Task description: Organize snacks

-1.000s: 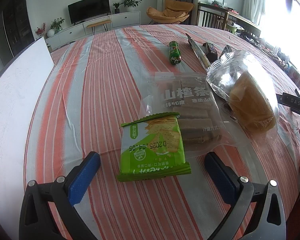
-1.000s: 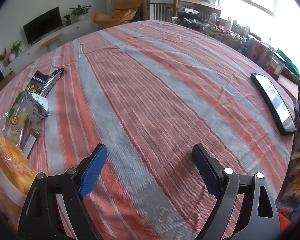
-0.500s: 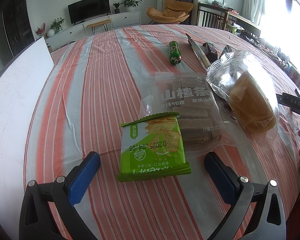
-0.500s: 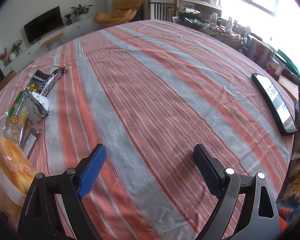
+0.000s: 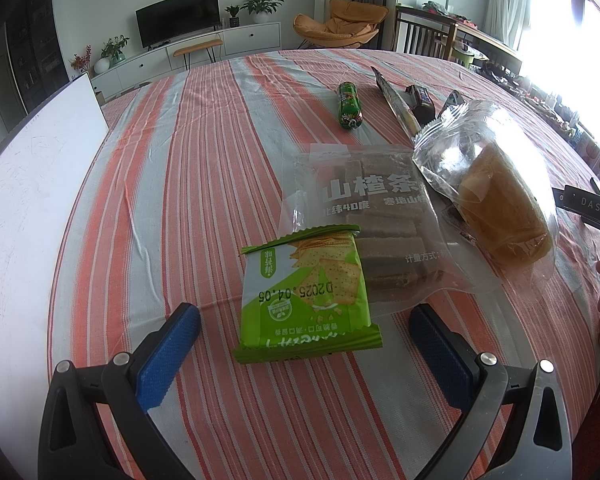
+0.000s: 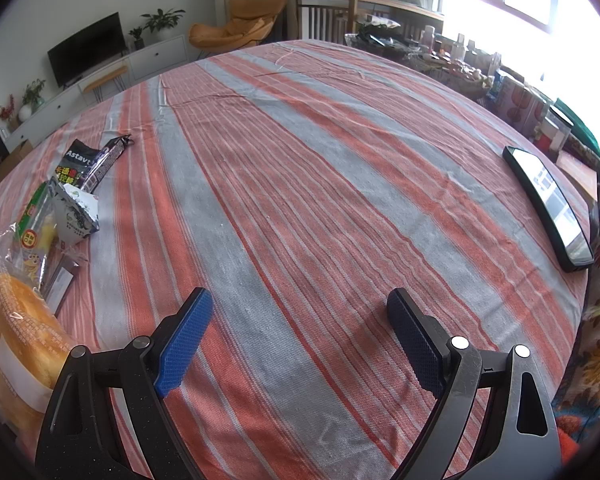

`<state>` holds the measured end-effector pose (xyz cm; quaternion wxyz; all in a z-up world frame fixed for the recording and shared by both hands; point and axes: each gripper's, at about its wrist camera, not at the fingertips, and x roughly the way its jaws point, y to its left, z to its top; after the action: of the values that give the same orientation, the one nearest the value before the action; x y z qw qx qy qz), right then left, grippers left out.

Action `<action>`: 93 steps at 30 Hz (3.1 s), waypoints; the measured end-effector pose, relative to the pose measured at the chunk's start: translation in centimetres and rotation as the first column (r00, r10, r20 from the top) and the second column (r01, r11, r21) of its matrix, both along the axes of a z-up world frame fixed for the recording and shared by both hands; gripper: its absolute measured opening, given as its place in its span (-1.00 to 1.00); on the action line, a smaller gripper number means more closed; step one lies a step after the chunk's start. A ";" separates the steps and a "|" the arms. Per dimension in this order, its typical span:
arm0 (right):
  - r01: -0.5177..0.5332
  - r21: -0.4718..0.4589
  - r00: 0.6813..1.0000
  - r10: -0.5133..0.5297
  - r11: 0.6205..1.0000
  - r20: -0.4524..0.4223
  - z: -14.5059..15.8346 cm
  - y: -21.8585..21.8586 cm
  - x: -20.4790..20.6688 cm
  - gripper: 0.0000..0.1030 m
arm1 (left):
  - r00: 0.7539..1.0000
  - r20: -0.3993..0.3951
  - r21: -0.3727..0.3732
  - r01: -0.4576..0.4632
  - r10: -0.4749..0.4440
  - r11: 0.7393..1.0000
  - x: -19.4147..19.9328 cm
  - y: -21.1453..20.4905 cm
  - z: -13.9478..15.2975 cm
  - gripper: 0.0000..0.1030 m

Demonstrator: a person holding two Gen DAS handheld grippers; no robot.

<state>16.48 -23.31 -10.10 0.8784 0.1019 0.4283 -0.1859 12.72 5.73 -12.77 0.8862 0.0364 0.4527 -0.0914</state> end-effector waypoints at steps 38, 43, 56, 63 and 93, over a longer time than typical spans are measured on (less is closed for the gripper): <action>-0.001 0.000 1.000 0.001 1.000 -0.001 0.0 0.0 -0.1 0.77 | 1.000 0.000 0.001 -0.001 0.001 1.000 0.1 0.0 0.0 1.00; -0.001 0.001 1.000 0.001 1.000 0.000 0.0 0.0 -0.1 0.77 | 1.000 -0.012 0.005 -0.008 0.008 1.000 -0.3 0.1 0.1 1.00; 0.000 0.001 1.000 0.000 1.000 0.000 0.1 0.0 -0.2 0.78 | 0.990 -0.104 -0.360 -0.130 0.099 0.924 0.3 6.3 4.3 0.99; -0.001 0.002 1.000 0.001 1.000 -0.001 0.1 0.0 -0.1 0.78 | 0.988 -0.151 -0.156 -0.043 0.019 0.987 2.0 1.7 2.4 0.90; -0.695 0.132 0.711 0.703 0.707 -0.023 4.2 13.4 1.9 0.41 | 0.998 -0.060 -0.350 -0.035 0.014 0.936 -4.7 6.0 9.3 -0.06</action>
<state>18.35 -9.95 -5.91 0.8602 -0.0247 0.4758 0.1818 8.03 11.78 -3.44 0.8664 -0.1304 0.4544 -0.1605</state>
